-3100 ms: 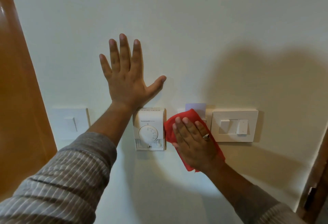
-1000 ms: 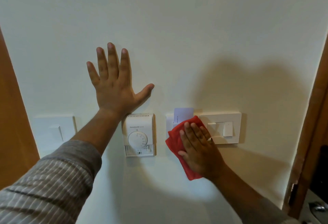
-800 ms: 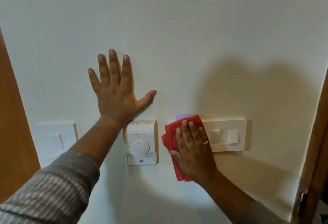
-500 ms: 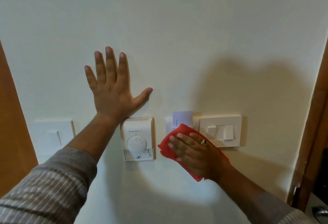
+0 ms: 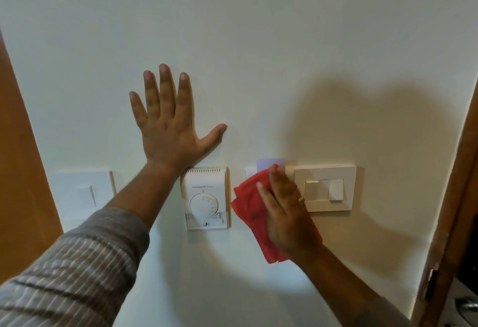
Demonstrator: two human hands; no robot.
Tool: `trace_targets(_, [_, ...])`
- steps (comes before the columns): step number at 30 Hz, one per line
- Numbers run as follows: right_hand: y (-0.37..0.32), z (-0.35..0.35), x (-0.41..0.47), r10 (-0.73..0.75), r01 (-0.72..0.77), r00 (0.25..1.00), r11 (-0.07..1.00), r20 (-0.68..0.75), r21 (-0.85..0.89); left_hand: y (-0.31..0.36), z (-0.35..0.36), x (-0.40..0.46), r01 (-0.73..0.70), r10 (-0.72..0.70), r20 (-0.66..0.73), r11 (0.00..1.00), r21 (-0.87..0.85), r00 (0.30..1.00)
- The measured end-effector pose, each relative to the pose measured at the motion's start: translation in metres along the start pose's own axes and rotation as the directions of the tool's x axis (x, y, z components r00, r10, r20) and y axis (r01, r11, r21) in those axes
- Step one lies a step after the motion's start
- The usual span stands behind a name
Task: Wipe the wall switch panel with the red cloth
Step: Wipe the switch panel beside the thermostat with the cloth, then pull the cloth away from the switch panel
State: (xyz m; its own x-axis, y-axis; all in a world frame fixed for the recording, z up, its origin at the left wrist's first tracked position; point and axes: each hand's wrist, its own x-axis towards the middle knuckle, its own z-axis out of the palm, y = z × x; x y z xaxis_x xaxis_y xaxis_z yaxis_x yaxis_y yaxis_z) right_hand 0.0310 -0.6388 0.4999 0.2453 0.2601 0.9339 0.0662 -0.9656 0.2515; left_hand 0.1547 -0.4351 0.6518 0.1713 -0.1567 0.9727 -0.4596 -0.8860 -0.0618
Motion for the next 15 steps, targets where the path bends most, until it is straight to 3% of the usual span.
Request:
trace_targets(3, [-0.018,-0.004,0.003,0.369,-0.375,0.916,0.927,-0.160,-0.007,-0.001,0.001,0.000,0.010,-0.010,0.013,1.000,-0.001,1.000])
trace_targets(5, [-0.026,-0.012,0.006,0.578,-0.585,0.803,0.811,-0.145,-0.006,-0.001,0.000,0.001,0.012,-0.012,0.044,1.000,-0.007,0.999])
trace_targets(7, [-0.029,-0.021,0.009,0.731,-0.727,0.682,0.682,-0.038,0.079,0.000,-0.005,0.003,0.016,-0.014,0.090,1.000,-0.023,0.996])
trace_targets(10, [-0.028,-0.033,0.014,0.809,-0.827,0.550,0.494,0.207,0.268,0.001,-0.021,-0.010,0.056,-0.028,0.181,0.987,-0.153,0.983])
trace_targets(13, [-0.042,-0.044,0.020,0.787,-0.828,0.533,0.409,0.311,0.385,0.004,-0.051,-0.079,0.226,-0.157,0.201,0.891,-0.393,0.967])
trace_targets(15, [-0.050,-0.050,0.024,0.754,-0.819,0.536,0.354,0.381,0.451,0.016,-0.074,-0.139,0.343,-0.248,0.242,0.765,-0.545,0.938])
